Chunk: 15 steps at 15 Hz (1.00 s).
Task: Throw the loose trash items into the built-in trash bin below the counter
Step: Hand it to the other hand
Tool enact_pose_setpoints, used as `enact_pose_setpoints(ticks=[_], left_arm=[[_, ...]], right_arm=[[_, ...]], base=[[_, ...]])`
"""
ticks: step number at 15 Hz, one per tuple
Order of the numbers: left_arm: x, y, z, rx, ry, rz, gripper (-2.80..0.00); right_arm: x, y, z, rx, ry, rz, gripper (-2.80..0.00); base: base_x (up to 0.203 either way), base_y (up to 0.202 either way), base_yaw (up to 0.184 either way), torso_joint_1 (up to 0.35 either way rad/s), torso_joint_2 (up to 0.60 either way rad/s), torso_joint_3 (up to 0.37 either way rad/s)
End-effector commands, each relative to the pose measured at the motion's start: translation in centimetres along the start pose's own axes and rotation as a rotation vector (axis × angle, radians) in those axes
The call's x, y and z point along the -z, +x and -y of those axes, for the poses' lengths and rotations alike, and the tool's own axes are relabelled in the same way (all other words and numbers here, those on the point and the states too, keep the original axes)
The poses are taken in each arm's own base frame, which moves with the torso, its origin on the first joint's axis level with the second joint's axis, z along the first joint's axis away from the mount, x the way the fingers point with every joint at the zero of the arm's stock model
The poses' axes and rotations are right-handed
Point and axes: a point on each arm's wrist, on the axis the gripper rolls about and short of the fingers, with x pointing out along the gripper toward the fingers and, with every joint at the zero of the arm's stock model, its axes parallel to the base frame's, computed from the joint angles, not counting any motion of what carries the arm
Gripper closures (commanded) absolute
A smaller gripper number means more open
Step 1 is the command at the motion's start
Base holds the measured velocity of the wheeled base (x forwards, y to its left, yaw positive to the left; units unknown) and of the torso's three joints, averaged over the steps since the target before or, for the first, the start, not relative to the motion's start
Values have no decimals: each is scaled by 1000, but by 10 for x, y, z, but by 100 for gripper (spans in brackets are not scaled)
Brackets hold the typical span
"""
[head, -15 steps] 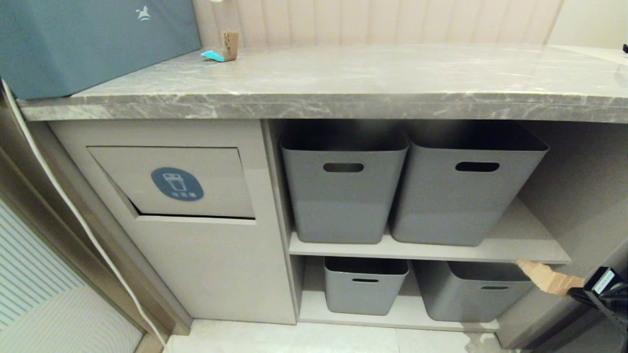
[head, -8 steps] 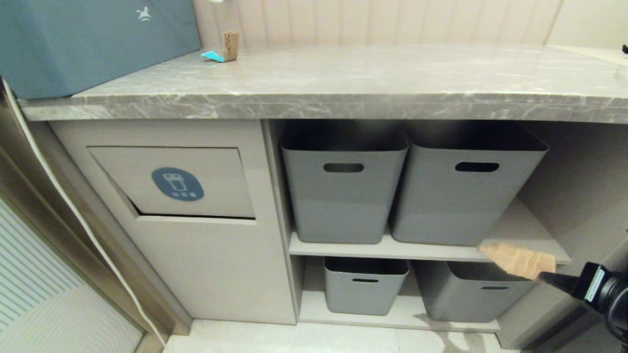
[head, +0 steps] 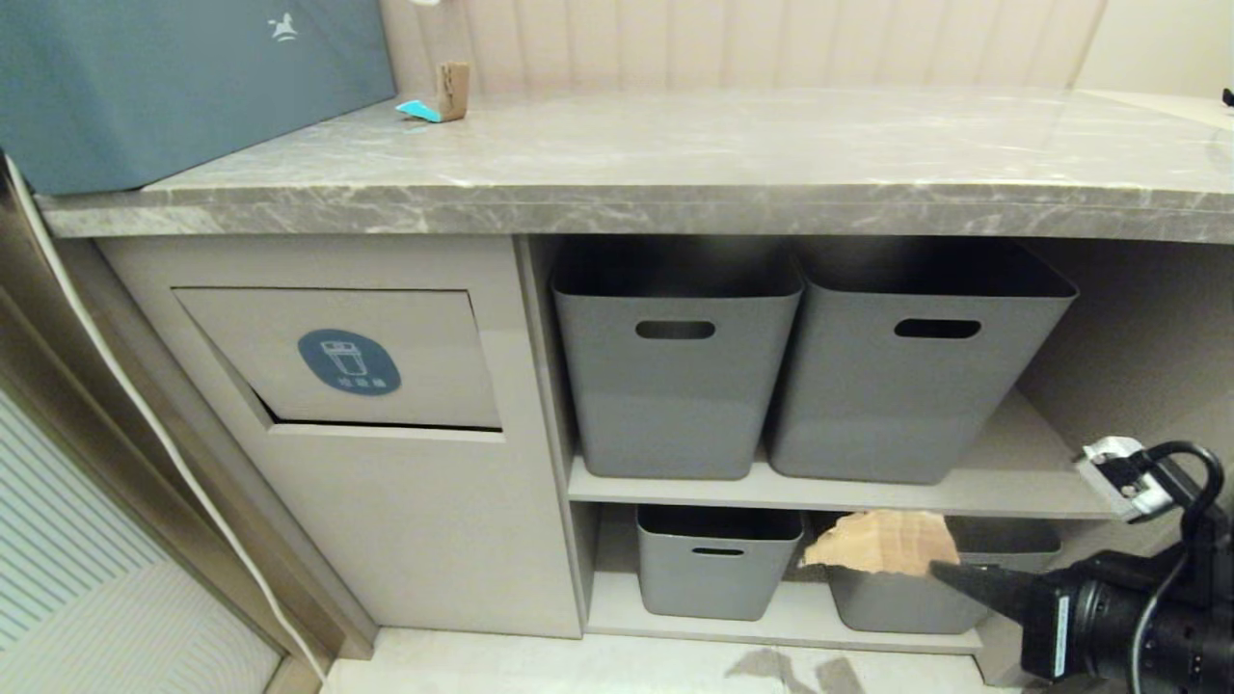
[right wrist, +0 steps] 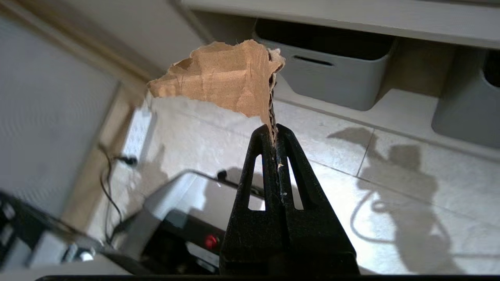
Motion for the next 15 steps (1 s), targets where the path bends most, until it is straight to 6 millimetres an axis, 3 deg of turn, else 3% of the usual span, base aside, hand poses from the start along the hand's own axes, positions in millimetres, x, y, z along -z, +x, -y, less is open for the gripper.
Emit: enact_pose_setpoints(ticks=[1, 5, 6, 9, 11, 12, 14, 15], left_arm=[[1, 0, 0, -2, -3, -3, 0], [-3, -1, 0, 1, 2, 15, 0], [-14, -3, 1, 4, 2, 43, 0], [-75, 1, 6, 29, -7, 62, 0], [-126, 33, 11, 114, -58, -22, 0], [-143, 54, 15, 197, -98, -88, 0], [-152, 88, 26, 487, -187, -251, 0], [-149, 99, 32, 633, -236, -339, -280]], right_arm=[[4, 14, -9, -39, -69, -61, 0], [1, 28, -30, -120, -134, -97, 0], [0, 32, -32, -123, -136, -99, 0], [-8, 32, -36, -137, -128, -74, 0], [-13, 35, -46, -172, -141, -68, 0], [-20, 41, -52, -187, -141, -55, 0], [-37, 48, -68, -233, -134, -15, 0], [-44, 52, -74, -248, -130, 3, 0]], base=[[0, 0, 0, 0, 0, 0], [0, 0, 0, 0, 0, 0], [0, 0, 0, 0, 0, 0], [0, 0, 0, 0, 0, 0], [0, 0, 0, 0, 0, 0], [0, 0, 0, 0, 0, 0], [0, 0, 0, 0, 0, 0], [0, 0, 0, 0, 0, 0]])
